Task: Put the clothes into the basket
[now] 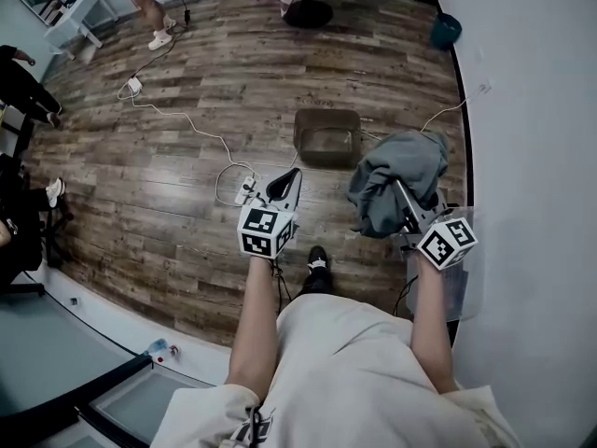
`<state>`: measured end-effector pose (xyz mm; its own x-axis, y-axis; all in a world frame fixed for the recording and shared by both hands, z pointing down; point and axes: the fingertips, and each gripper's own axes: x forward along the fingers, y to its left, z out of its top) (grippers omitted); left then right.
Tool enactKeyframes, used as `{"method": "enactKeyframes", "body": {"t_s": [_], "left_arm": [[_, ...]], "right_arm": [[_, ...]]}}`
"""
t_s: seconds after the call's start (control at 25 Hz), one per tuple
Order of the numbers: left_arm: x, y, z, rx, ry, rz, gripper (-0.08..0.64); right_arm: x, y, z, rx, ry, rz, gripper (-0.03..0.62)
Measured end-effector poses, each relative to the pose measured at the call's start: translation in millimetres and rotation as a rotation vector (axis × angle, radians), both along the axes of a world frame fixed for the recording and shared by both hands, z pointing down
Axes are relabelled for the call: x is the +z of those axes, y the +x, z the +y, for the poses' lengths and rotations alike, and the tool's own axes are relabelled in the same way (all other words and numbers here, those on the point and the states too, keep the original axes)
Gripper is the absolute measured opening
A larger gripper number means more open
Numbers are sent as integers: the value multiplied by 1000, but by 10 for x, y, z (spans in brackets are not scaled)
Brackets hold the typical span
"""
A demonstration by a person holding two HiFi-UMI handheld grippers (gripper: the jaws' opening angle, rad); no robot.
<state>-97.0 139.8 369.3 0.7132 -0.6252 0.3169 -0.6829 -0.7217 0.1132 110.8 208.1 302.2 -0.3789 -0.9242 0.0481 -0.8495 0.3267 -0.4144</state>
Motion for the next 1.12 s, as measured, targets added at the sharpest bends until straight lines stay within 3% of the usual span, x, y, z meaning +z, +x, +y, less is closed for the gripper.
{"method": "enactKeyframes", "body": {"t_s": [0.2,0.52,0.8,1.12], "left_arm": [[-51,-15,-213,44,22,5,12],[-158,232,-544,140,67,84,13],[-159,226,-717,181,89,41,13],[14,154,-868,144,47,-6,12]], "right_arm": [[-46,-55,-189,29,3,16,196],[-204,62,-338,78,35,56,196],[-269,23,-459,75,48,114,196],[-177,74,-792,50,59,77,196]]}}
